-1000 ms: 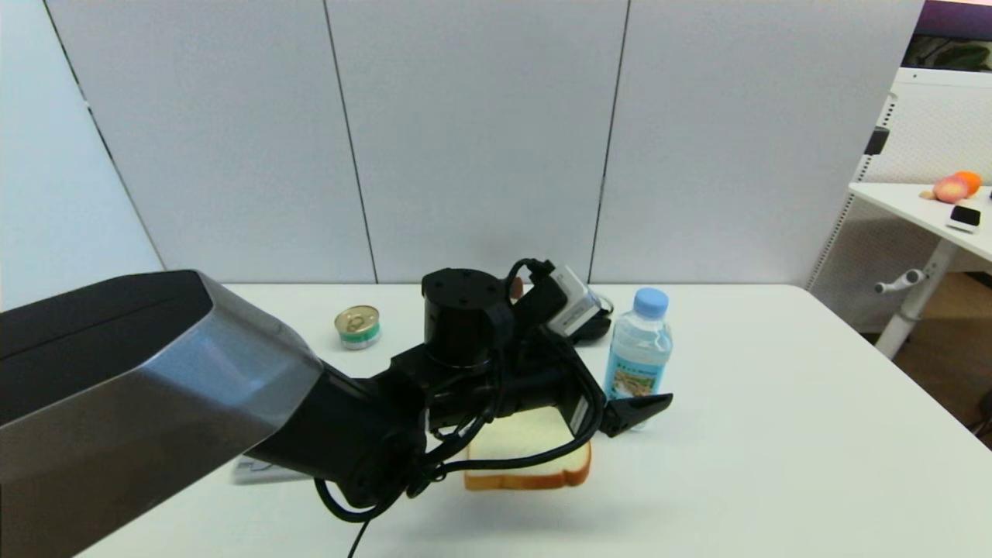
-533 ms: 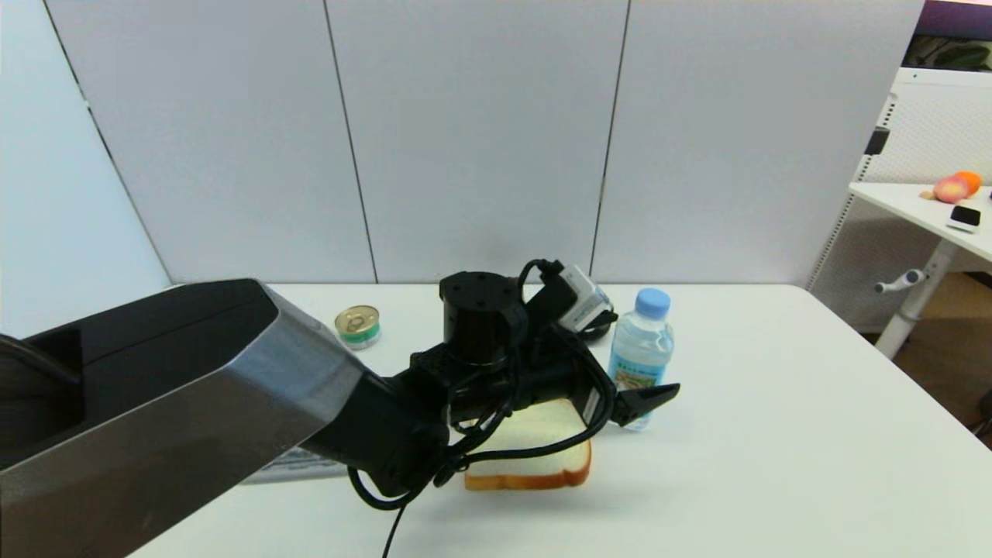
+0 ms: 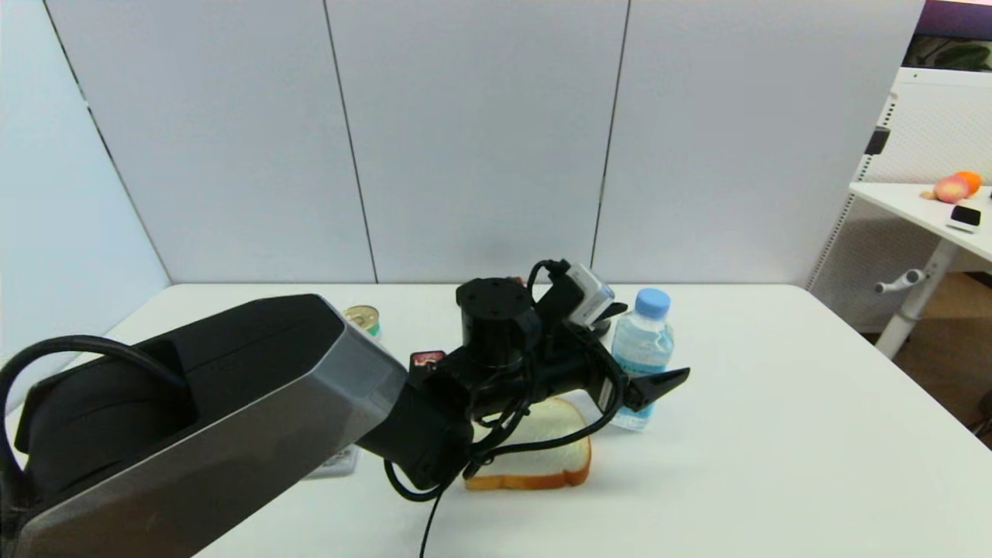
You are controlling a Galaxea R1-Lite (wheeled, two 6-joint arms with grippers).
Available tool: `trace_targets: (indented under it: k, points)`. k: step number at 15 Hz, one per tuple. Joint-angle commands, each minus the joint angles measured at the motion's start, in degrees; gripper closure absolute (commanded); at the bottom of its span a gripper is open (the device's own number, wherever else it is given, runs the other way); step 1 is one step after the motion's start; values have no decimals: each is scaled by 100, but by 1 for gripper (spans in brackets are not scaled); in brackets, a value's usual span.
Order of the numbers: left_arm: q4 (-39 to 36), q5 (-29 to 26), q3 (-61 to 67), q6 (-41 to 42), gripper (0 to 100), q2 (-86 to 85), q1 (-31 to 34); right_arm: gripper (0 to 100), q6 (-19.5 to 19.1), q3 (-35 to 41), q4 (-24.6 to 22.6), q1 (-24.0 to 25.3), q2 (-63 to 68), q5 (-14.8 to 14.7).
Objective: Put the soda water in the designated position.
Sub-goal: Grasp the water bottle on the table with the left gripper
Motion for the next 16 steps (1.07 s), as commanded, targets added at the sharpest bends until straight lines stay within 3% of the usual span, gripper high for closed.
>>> trace_targets:
  k: [1,16]
  points:
    - [-40,7,-334,-56,0,311,0,0,-1,1,-2,2,0,1]
    - [-40,148,-1177,-153,0,759,-106,0,-1,1,-2,-6,9,1]
